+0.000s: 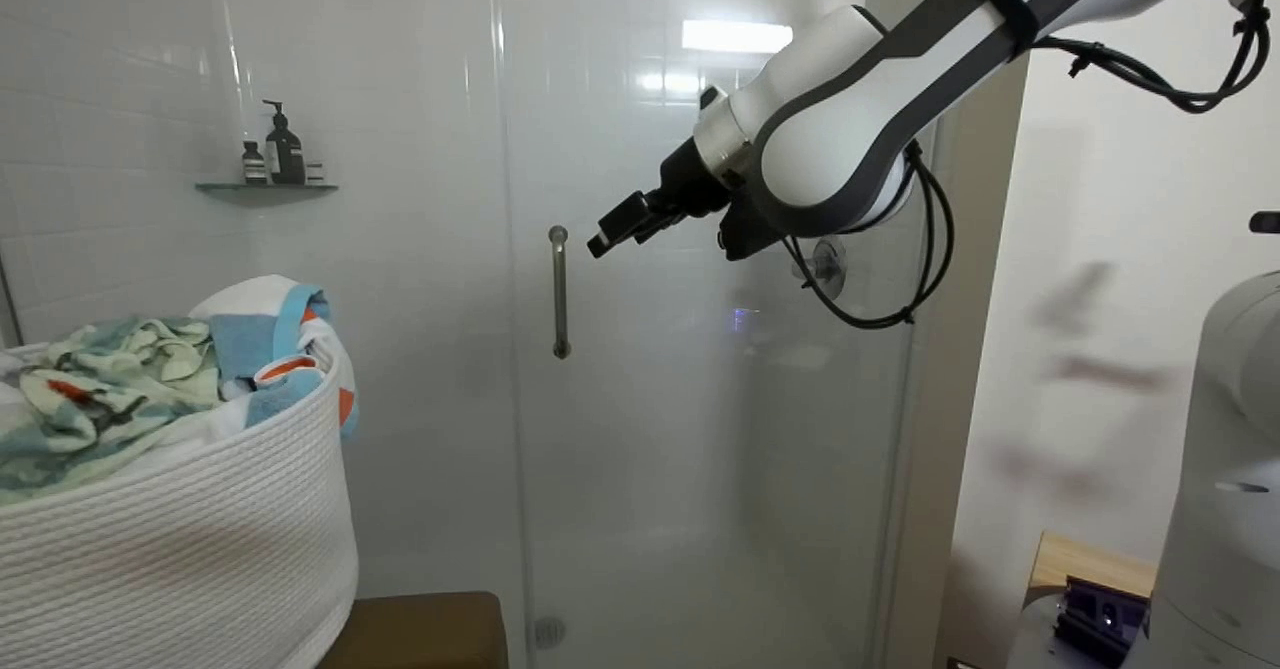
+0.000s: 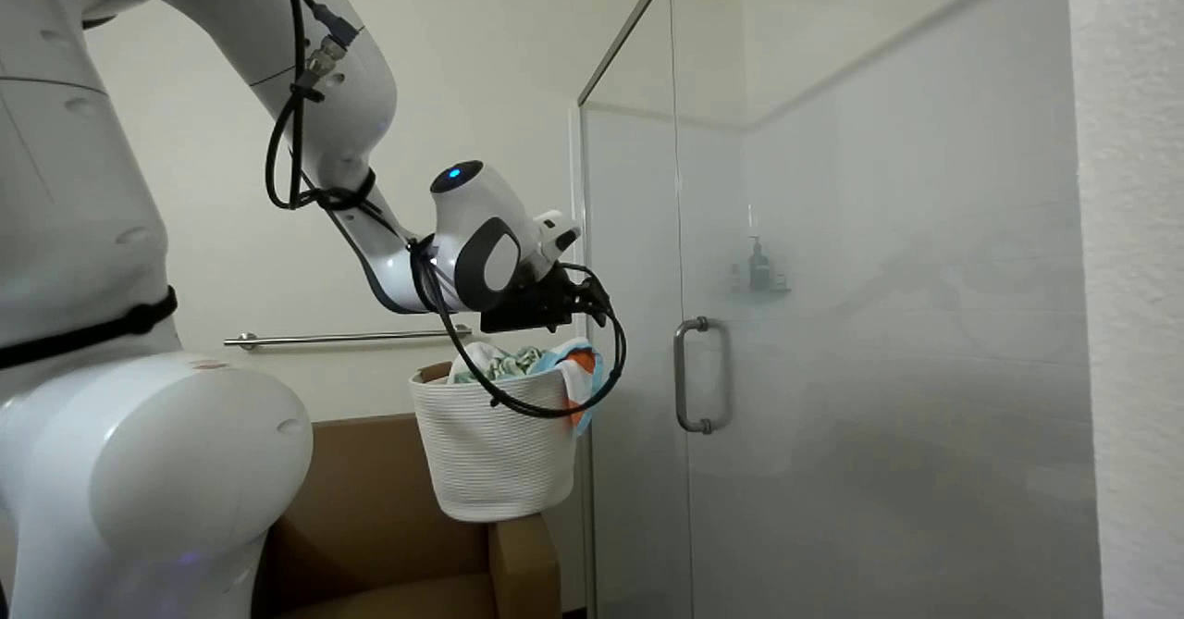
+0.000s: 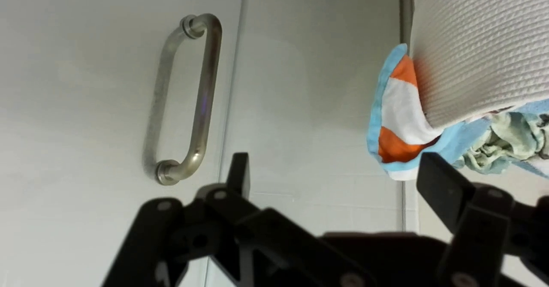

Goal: Open the shower door

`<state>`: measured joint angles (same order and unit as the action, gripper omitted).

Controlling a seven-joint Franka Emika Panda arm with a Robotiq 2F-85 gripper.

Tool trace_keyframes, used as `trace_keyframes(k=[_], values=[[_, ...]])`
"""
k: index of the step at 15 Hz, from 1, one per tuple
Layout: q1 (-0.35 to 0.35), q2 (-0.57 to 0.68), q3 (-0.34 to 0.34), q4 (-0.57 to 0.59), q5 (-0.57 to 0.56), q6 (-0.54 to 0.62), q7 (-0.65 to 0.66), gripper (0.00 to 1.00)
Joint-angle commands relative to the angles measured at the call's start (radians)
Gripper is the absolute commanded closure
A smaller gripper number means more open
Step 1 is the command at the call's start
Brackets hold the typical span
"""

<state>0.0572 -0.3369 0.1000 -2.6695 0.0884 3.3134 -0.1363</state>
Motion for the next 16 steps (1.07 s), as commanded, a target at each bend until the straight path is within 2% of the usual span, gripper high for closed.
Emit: trace_keyframes(k=[1, 7, 8, 9, 10, 16], values=[[-0.093, -0.039, 0.087, -0.053, -0.014, 0.007, -0.026, 0.00], [-0.204, -0.111, 0.199, -0.071, -0.007, -0.227, 0.036, 0.00], [-0.162, -0.052, 0.158, -0.046, -0.004, -0.159, 0.007, 0.00], [-0.175, -0.063, 0.171, -0.046, -0.004, -0.189, 0.009, 0.00], [-0.158, -0.069, 0.140, -0.047, -0.072, -0.204, 0.059, 0.00], [-0.161, -0.076, 0.144, -0.049, -0.073, -0.211, 0.060, 0.00]])
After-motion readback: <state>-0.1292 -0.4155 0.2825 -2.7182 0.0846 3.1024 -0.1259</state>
